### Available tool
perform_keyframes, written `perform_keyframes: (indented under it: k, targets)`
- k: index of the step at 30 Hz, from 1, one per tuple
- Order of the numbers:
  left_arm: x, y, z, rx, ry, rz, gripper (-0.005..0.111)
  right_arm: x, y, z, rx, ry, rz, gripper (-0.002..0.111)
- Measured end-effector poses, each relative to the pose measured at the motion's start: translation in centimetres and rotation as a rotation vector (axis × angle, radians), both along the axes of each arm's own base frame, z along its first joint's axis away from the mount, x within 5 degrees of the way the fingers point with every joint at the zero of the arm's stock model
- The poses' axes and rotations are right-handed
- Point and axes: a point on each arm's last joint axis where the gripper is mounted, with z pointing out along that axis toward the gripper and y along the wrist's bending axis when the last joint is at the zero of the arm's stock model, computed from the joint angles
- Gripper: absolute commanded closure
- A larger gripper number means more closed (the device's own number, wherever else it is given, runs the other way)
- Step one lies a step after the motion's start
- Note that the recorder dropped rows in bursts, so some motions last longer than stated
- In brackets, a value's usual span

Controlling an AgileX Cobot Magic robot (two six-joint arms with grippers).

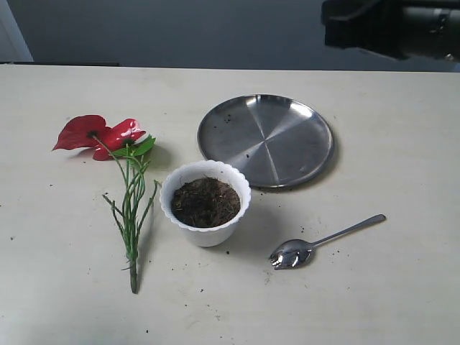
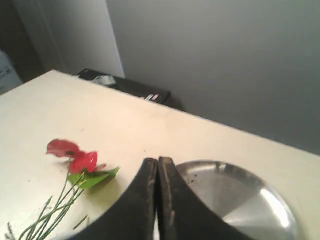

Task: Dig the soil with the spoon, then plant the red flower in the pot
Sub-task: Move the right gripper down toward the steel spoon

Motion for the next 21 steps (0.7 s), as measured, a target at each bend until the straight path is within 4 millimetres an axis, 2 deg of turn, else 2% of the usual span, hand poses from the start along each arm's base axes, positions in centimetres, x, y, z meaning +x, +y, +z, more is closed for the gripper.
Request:
perform_keyframes:
  k: [4,9,15,21]
  targets:
    - [0.0,0.0,0.0,0.000,0.000,0.000,0.106,0.5,1.2,-1.9,0.000,0.107,0.092,0.109]
    - [0.0,0.0,0.0,0.000,0.000,0.000,0.106,0.4,2.1,-2.9,0.044,0.217,0.163,0.109]
    - [0.0,0.0,0.0,0.000,0.000,0.000,0.106,0.3,2.6,-1.7,0.196,0.242,0.187,0.109]
    - [0.0,0.0,0.0,0.000,0.000,0.000,0.106,1.3,2.7,0.4,0.400,0.153,0.143,0.109]
